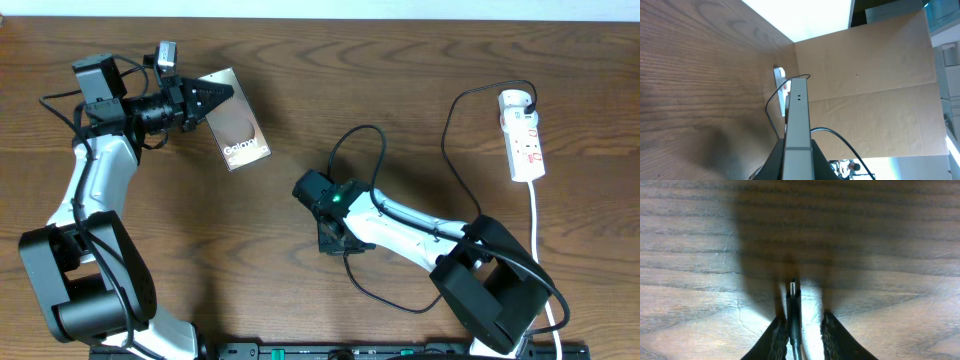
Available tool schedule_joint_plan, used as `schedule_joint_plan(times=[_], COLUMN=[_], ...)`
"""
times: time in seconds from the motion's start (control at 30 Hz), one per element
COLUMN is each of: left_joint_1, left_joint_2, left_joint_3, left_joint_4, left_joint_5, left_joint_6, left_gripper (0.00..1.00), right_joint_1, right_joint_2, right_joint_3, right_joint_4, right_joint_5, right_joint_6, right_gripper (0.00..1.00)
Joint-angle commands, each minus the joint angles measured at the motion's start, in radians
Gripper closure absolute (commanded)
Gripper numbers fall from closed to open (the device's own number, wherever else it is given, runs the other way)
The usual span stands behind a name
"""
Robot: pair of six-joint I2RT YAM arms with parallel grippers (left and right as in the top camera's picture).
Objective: Plug charger to phone and switch on socket
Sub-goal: 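Close the right gripper on the black cable's plug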
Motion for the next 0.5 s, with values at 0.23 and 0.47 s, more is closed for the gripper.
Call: schedule_joint_plan(times=[0.23, 0.47], left_joint_1=[0.0, 0.0], left_joint_2=[-0.002, -0.002], left_joint_3=[0.0, 0.0], left_joint_4=[0.0, 0.0], left_joint_5=[0.047, 0.047], left_joint_6=[0.002, 0.002], left_gripper=[0.93, 0.93], right_joint_1=[-0.011, -0.011], right_joint_2=[0.011, 0.011], right_joint_3=[-0.005, -0.005], right_joint_4=[-0.003, -0.016], right_joint_5=[0.008, -0.035], right_joint_6=[0.007, 0.007], right_gripper=[0.95, 0.99])
